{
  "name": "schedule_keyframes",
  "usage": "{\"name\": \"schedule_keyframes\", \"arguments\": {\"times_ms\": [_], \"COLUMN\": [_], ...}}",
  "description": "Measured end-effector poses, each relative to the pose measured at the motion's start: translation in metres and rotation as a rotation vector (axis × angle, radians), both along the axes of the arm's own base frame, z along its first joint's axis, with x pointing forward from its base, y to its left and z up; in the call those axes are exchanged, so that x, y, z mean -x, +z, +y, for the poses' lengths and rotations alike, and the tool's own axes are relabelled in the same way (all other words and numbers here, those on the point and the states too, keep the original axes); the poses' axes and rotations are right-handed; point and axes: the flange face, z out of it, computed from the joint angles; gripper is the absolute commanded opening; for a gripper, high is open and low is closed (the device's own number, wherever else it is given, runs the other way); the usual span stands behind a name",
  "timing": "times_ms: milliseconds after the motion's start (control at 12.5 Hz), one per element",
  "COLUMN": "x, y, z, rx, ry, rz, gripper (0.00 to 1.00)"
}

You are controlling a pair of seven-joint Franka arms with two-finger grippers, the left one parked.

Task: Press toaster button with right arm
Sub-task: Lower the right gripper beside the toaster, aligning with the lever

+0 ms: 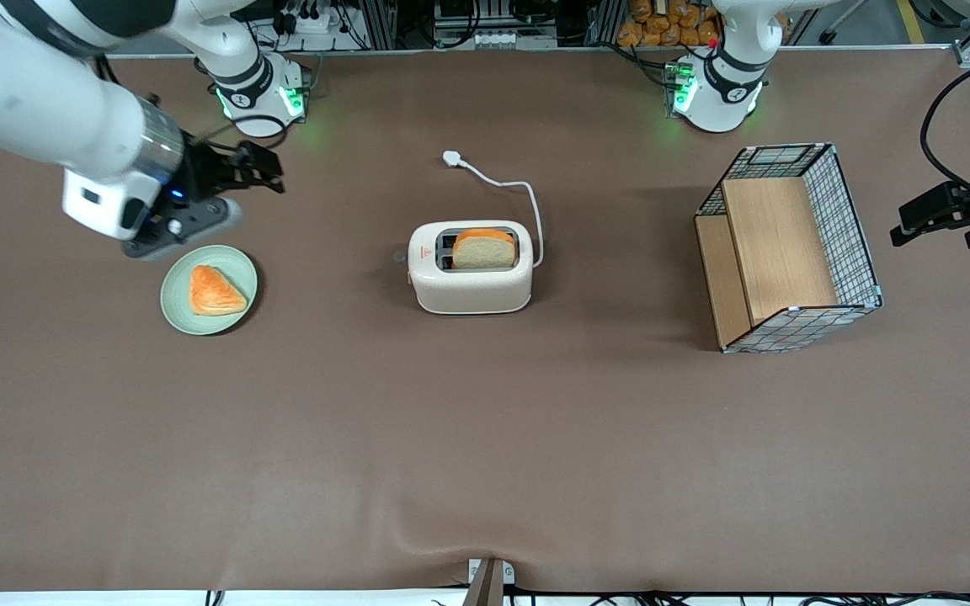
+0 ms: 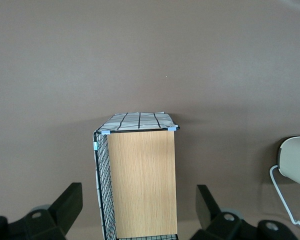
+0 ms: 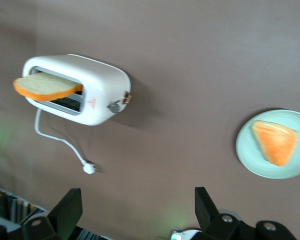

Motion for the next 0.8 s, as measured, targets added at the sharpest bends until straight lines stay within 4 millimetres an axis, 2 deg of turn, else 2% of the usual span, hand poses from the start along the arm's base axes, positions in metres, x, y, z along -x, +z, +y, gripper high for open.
{"name": "schedule_keyframes", "arguments": {"times_ms": [240,400,480,560,720,800], "x": [0.001,0.004,0.006,0.008,0.011,0.011], "y": [-0.022,-0.035,-0.043,-0.053,-0.073,-0.083], "z": [0.025,0.033,0.035,0.037,0.046,0.049], "rx": [-0.004,0.005,0.01,0.013,-0.004,-0.025], "ry": [0.034,0.046,0.049,0.051,0.047,0.037], "rz": [0.04,0.066,0.084,0.1,0.115,0.119], "gripper": [1.0,1.0,0.93,0.73,0.17,0.0]}}
